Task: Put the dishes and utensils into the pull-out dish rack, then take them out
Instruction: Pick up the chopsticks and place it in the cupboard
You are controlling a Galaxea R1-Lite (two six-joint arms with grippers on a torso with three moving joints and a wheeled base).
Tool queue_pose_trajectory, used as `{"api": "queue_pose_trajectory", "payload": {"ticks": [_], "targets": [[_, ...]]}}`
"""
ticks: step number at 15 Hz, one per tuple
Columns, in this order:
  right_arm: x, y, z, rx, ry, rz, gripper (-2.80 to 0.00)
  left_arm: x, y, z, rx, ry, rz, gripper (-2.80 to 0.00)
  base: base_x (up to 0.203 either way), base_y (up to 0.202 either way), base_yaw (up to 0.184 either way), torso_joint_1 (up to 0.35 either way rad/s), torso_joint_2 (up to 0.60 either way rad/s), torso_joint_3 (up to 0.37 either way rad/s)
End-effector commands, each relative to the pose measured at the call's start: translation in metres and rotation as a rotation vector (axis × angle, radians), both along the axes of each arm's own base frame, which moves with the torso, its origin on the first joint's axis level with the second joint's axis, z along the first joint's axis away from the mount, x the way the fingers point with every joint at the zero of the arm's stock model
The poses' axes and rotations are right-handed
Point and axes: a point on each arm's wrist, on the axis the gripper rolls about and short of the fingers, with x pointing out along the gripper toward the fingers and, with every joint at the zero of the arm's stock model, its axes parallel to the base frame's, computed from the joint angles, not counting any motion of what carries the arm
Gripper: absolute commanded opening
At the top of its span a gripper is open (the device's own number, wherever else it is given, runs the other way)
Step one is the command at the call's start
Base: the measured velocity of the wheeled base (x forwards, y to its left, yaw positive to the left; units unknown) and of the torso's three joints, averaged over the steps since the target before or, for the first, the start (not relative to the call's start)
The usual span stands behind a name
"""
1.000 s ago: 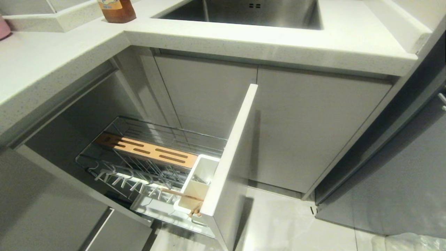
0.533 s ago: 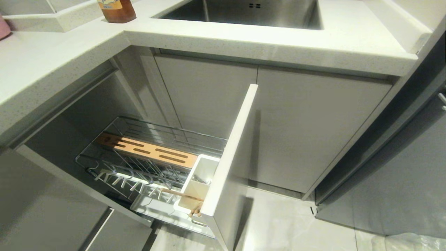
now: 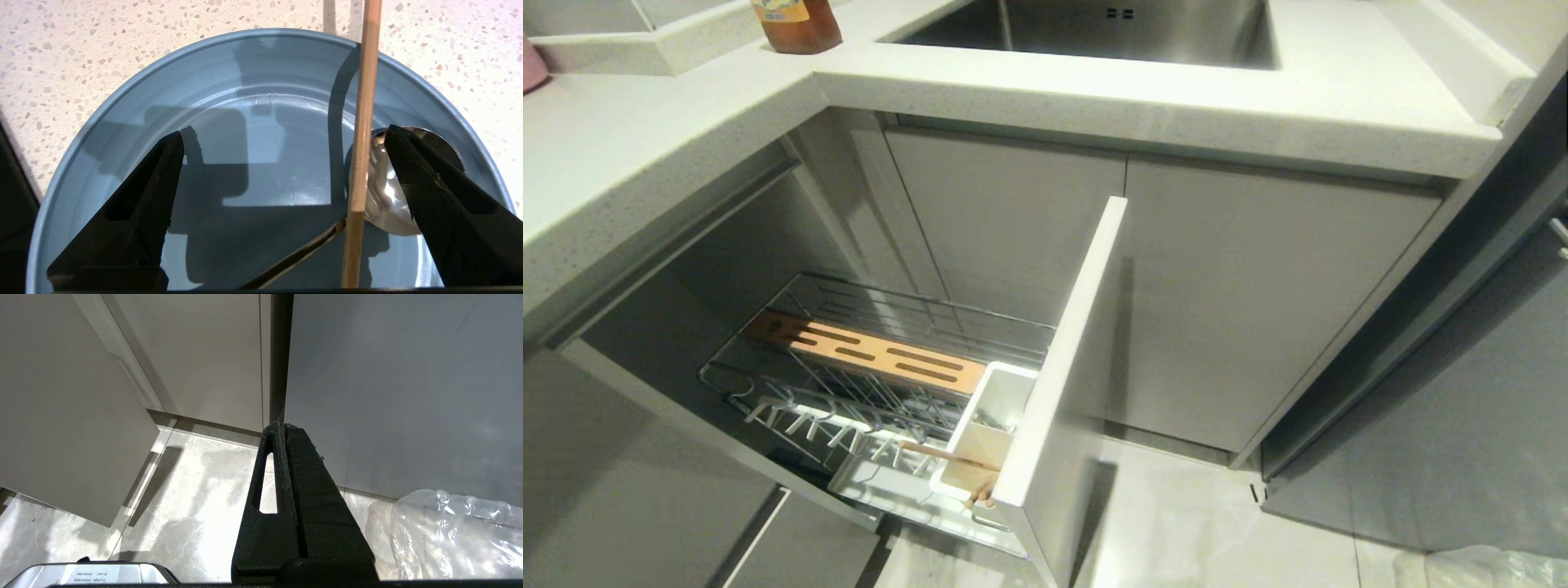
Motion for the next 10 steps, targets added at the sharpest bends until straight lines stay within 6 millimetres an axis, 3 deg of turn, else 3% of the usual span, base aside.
{"api": "queue_pose_trajectory", "payload": {"ticks": [1,2,10], "targets": [[0.0001,0.0000,0.0000,0.000,0.001,0.000,-2.80,0.0014,0.0014,-0.0017,-0.007,0.007,-0.004,0.00,0.000,0.000,0.000,0.000,0.00,0.000],[0.0001,0.0000,0.0000,0.000,0.001,0.000,-2.80,0.0014,0.0015,-0.0020,-0.007,0.009,-0.005,-2.80,0.000,0.000,0.000,0.000,0.00,0.000],[0.0001,0.0000,0.0000,0.000,0.001,0.000,-2.80,-0.0007,-0.0014,-0.0002,-0.003,0.004,-0.008,-2.80,0.000,0.000,0.000,0.000,0.00,0.000]]}}
